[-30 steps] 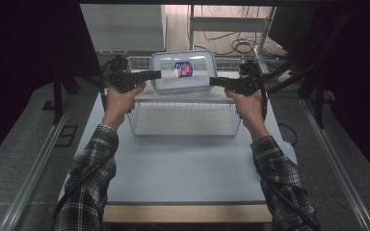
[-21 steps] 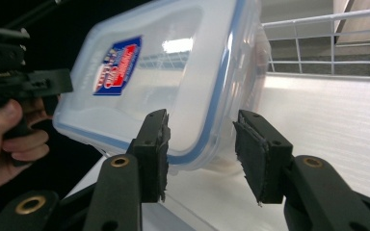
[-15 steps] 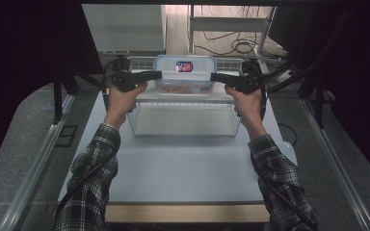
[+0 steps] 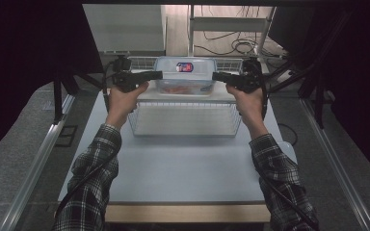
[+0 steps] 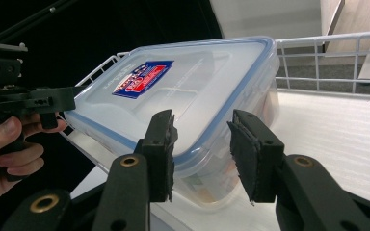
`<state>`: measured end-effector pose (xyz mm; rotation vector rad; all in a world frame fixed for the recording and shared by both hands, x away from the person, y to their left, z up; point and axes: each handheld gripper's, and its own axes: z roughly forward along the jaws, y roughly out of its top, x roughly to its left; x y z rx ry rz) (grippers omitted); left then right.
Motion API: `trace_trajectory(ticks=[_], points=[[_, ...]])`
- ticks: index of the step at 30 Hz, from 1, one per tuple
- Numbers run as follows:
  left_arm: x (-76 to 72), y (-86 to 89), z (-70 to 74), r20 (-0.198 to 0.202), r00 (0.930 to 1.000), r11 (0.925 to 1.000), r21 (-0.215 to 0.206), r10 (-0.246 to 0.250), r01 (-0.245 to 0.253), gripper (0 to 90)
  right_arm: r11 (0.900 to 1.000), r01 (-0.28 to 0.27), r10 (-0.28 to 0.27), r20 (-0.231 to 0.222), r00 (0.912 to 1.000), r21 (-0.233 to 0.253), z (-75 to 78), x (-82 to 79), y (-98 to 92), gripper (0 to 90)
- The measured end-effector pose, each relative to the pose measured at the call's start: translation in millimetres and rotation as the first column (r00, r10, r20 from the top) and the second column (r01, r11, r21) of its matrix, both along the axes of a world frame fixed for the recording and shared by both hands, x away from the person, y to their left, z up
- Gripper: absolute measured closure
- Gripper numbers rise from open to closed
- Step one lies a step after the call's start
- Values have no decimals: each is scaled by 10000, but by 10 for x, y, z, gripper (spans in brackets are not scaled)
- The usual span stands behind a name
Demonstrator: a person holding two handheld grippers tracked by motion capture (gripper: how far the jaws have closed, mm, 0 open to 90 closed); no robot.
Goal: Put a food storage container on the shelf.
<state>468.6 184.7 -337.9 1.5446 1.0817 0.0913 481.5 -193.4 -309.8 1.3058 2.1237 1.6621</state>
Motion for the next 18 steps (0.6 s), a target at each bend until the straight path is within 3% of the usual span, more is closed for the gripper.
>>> trace_trajectory(ticks=[4, 6, 9, 18], points=[[-83, 2, 59, 475, 9985, 9975, 638, 275, -305, 398, 9999, -111, 110, 267, 9996, 37, 10, -48, -24, 573], [-147, 17, 77, 556, 9983, 9980, 601, 155, -189, 381, 9998, -177, 174, 441, 9989, 68, 21, -87, -48, 552], [-242, 8, 74, 720, 9973, 9939, 1086, 112, -190, 357, 9995, -314, 317, 643, 9974, -48, 30, -149, -79, 514], [-494, -12, -40, 1151, 9929, 9853, 1707, -305, 105, 279, 9977, -572, 605, 948, 9937, -365, -63, -329, -156, 397]])
